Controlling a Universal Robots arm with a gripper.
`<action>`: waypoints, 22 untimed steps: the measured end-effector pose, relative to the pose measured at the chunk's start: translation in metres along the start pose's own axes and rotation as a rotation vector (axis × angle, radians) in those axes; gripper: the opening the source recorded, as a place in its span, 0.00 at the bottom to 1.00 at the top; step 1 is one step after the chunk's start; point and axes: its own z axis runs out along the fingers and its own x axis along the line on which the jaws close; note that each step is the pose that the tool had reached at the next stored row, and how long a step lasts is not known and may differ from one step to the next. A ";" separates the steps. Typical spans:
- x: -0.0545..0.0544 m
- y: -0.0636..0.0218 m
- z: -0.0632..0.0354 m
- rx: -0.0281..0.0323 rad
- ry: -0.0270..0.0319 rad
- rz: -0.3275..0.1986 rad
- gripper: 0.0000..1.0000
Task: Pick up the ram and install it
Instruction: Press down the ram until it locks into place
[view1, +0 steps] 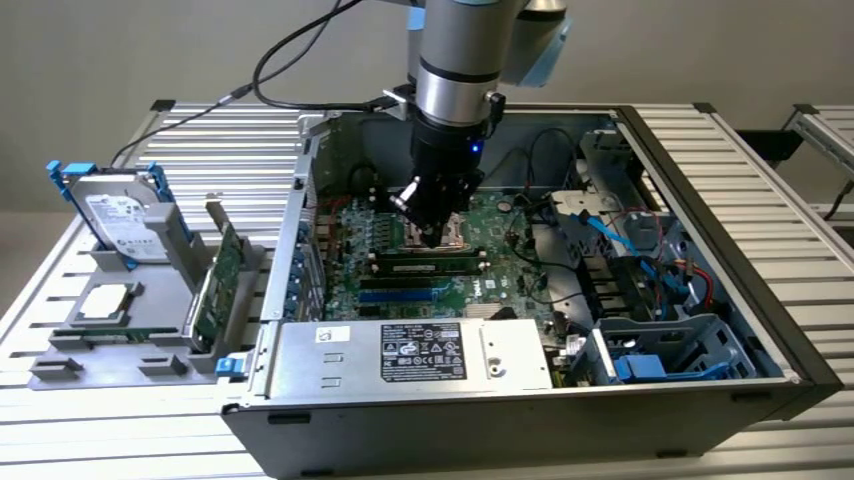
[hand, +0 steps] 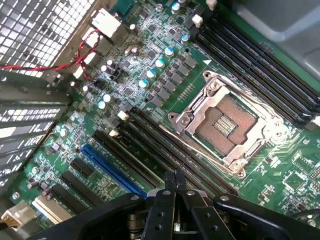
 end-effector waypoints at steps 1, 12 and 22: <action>0.000 0.0000 0.0001 -0.0022 -0.0020 0.039 0.11; 0.000 0.0000 0.0006 -0.0187 -0.0155 0.316 0.11; 0.000 0.0000 0.0009 -0.0273 -0.0220 0.457 0.11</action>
